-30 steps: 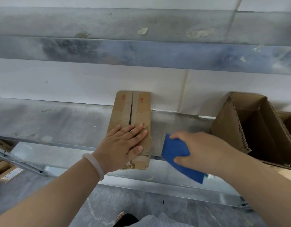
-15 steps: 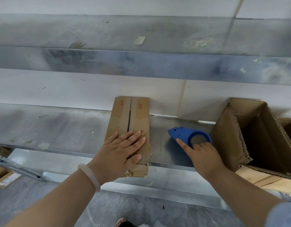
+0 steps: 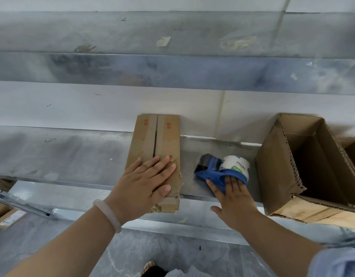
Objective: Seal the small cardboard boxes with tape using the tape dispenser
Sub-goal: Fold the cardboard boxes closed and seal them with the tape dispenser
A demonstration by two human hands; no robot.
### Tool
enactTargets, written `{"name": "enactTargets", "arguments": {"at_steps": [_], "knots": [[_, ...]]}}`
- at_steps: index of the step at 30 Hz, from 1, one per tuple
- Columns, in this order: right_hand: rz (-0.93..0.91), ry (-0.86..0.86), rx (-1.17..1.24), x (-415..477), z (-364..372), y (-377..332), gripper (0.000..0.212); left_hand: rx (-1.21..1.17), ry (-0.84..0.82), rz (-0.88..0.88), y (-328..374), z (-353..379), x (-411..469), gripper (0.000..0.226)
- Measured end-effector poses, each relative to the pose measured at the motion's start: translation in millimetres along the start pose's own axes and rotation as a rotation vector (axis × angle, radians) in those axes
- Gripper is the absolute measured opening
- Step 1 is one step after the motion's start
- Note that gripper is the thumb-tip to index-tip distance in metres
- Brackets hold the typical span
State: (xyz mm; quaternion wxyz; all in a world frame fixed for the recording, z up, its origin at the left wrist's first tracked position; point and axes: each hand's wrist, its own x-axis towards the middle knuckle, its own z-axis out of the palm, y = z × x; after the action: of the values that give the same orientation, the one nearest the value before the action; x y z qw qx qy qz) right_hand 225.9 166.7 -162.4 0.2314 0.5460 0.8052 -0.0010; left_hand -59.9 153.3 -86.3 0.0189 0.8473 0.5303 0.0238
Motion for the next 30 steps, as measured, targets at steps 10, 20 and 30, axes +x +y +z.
{"name": "enactTargets", "arguments": {"at_steps": [10,20,30], "knots": [[-0.009,0.298,0.106,-7.6,-1.4,5.3,0.088,0.003,-0.001,-0.010,1.7,-0.5,-1.2,0.057],[0.057,0.346,1.183,-41.5,-41.5,-44.8,0.046,0.036,0.019,0.005,1.8,0.0,-0.6,0.059],[0.324,-0.078,2.068,-30.4,-85.2,-85.7,0.022,0.066,0.003,0.004,2.9,-1.9,0.0,0.060]]}}
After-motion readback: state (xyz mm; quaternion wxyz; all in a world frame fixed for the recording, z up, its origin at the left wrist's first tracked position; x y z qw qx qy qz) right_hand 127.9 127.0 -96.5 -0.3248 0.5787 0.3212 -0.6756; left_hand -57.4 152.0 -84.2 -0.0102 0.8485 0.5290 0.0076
